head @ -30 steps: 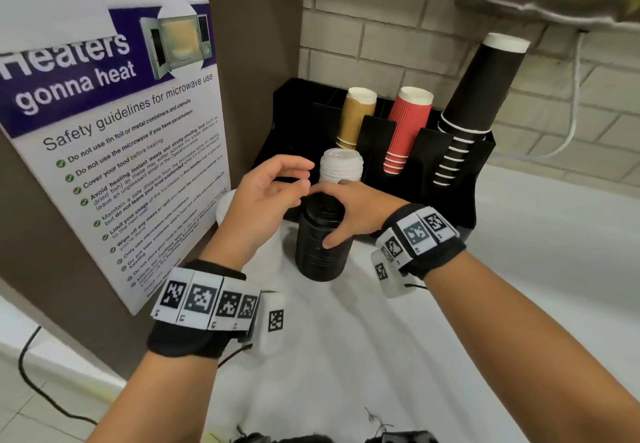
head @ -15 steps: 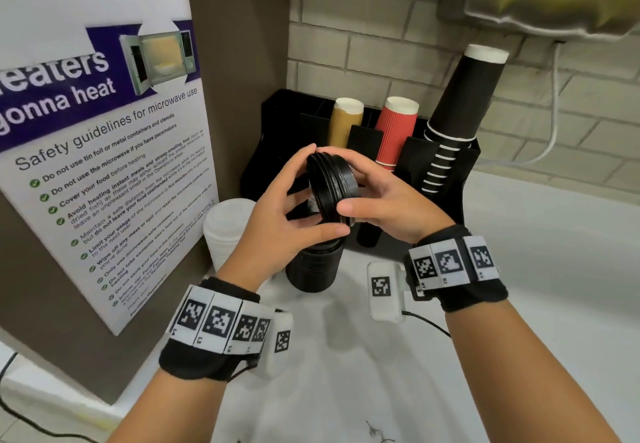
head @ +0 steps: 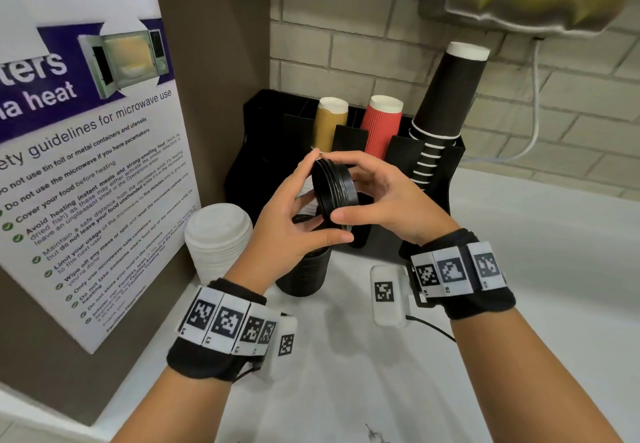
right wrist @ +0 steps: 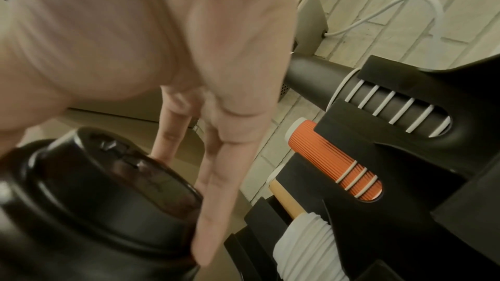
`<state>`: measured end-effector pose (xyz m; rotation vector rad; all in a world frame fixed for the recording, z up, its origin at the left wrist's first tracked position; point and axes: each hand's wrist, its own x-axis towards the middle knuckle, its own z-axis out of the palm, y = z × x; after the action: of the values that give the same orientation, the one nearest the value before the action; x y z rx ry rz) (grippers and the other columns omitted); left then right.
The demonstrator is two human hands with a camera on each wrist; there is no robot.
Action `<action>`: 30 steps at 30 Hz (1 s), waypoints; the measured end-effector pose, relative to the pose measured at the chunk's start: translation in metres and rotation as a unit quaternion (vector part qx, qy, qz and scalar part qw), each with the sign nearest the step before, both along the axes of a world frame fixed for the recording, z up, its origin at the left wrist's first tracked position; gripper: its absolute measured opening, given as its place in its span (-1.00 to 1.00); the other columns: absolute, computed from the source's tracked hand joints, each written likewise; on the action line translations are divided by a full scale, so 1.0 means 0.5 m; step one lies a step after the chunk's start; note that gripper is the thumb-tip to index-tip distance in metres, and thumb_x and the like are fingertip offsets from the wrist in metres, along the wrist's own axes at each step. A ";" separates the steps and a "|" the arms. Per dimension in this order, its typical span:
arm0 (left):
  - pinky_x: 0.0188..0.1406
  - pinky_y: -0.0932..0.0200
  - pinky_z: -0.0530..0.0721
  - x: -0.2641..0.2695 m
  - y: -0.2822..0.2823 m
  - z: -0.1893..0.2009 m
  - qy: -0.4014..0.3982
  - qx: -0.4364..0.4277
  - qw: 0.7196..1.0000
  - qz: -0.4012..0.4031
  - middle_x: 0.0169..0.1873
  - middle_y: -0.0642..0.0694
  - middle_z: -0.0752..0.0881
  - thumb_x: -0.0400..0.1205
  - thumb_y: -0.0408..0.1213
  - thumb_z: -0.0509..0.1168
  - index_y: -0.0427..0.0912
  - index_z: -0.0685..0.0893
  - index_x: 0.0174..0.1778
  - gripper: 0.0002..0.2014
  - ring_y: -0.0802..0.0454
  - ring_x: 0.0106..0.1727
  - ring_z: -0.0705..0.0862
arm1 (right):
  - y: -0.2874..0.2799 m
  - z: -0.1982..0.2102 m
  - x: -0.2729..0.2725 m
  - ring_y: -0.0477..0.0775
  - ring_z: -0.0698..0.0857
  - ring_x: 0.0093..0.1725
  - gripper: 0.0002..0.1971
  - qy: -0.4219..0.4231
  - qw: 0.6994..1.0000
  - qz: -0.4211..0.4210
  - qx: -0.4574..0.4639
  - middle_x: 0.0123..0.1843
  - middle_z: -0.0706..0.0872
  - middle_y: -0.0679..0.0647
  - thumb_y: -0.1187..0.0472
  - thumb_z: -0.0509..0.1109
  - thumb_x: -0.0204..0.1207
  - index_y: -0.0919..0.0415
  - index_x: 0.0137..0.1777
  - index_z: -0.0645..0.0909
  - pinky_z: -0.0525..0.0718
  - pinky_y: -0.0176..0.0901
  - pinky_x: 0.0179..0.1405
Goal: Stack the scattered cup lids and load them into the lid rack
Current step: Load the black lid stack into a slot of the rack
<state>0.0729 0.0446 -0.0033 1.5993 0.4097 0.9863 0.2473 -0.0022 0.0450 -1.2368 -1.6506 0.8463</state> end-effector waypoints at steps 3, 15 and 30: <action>0.50 -0.13 0.49 0.001 0.011 0.004 -0.001 0.003 1.000 0.005 0.63 0.16 0.26 0.21 -0.14 0.61 0.41 0.21 0.54 0.03 0.13 0.62 0.32 | 0.010 0.010 0.011 0.02 0.68 0.28 -0.29 -0.006 1.000 -0.014 0.022 0.29 0.67 0.12 0.35 0.62 0.29 0.19 0.46 0.48 0.62 -0.11 0.33; 0.27 0.36 0.61 -0.059 0.040 0.012 -0.016 0.020 0.991 0.132 0.38 0.12 0.58 0.55 -0.27 0.41 0.01 0.57 0.34 -0.58 0.12 0.38 0.62 | 0.110 -0.102 0.130 0.16 0.57 0.11 -0.30 -0.347 0.898 -0.269 -0.040 0.08 0.58 0.06 0.13 0.68 0.18 0.11 0.23 0.34 0.53 -0.09 -0.03; 0.17 0.44 0.60 -0.080 0.021 0.000 0.008 0.009 0.990 0.139 0.33 0.09 0.61 0.60 -0.33 0.39 0.00 0.63 0.25 -0.69 0.21 0.31 0.64 | 0.192 -0.173 0.059 0.19 0.72 0.12 -0.32 -0.617 0.726 -0.192 -0.236 0.15 0.69 0.10 0.05 0.65 0.23 0.21 0.31 0.48 0.58 -0.07 -0.22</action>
<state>0.0327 0.0554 -0.0033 1.5942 0.6494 1.1892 0.2767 0.0937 -0.0413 -2.7830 -2.0026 0.0437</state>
